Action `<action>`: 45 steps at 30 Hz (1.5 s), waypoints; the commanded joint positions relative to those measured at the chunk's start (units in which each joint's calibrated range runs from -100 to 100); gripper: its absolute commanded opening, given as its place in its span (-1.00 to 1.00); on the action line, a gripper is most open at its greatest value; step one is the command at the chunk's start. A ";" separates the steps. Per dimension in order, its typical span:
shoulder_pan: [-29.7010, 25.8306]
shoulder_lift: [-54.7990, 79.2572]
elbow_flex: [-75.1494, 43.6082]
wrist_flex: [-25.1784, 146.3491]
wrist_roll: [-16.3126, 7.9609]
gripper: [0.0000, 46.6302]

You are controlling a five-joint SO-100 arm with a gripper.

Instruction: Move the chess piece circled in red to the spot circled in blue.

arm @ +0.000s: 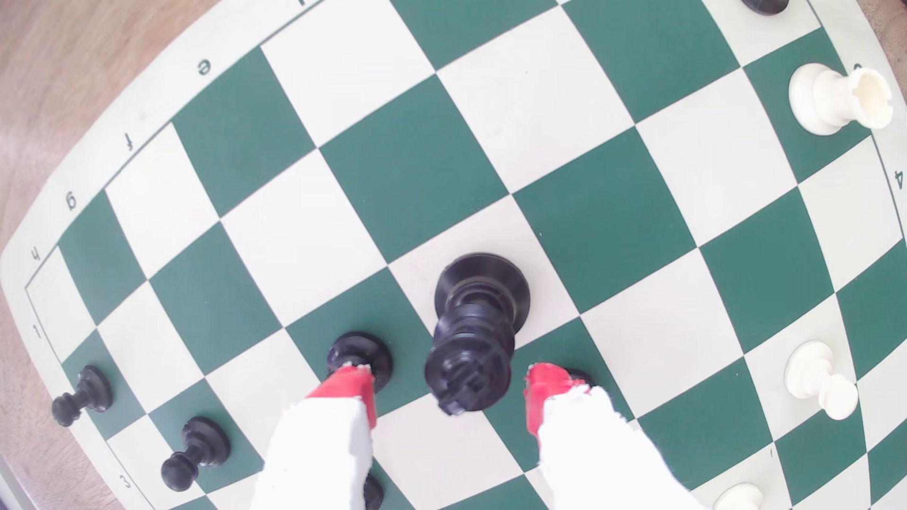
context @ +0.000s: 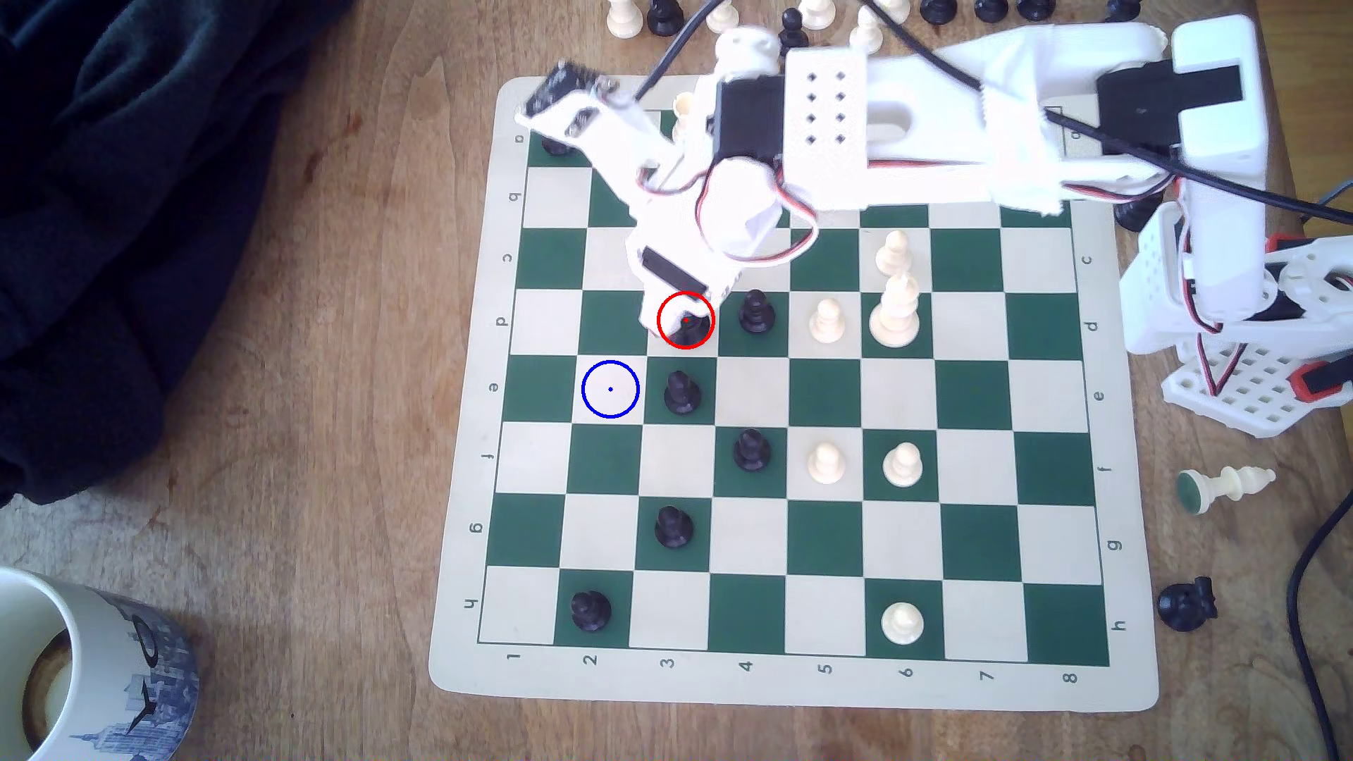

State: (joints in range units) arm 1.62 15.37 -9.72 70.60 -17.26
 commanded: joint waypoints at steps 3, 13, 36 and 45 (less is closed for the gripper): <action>-0.10 -0.86 -4.88 -0.49 -0.29 -0.29; -0.18 -1.03 -5.52 -2.70 -0.34 -0.36; -0.49 -3.66 -7.15 -3.85 -0.29 -0.99; -1.19 -7.48 -10.96 -2.29 0.78 -0.99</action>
State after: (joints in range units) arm 0.66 16.13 -14.23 67.73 -17.26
